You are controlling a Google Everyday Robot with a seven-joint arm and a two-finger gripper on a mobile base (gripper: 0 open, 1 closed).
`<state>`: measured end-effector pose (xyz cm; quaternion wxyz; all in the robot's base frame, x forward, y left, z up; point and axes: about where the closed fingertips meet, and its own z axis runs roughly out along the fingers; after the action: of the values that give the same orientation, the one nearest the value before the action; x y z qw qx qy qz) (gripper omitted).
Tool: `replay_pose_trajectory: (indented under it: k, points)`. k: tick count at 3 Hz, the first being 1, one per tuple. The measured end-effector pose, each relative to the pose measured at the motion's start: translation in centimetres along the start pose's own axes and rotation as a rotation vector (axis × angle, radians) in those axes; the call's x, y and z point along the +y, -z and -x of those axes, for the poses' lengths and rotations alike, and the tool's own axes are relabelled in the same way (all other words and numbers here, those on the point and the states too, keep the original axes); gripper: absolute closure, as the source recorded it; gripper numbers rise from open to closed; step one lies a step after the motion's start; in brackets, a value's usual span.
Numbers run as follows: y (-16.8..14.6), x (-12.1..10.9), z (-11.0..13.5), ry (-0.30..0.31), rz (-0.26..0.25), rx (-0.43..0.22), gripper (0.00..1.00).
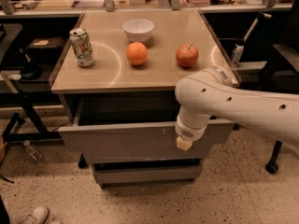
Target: Close top drawer
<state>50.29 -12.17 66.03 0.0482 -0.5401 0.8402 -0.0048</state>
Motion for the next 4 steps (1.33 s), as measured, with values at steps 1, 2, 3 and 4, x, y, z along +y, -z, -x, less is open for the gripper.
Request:
replay_pose_trajectory:
  k: [1,2,3,4]
  points:
    - [-0.4,-1.4,0.7,-0.002,-0.018,0.002,1.0]
    - [-0.5,-3.1,1.5,0.008,-0.049,0.014,1.0]
    - [-0.6,-4.7,2.4,0.014,-0.069,0.015,1.0]
    - [-0.8,-5.9,2.8,0.009,-0.084,0.018,1.0]
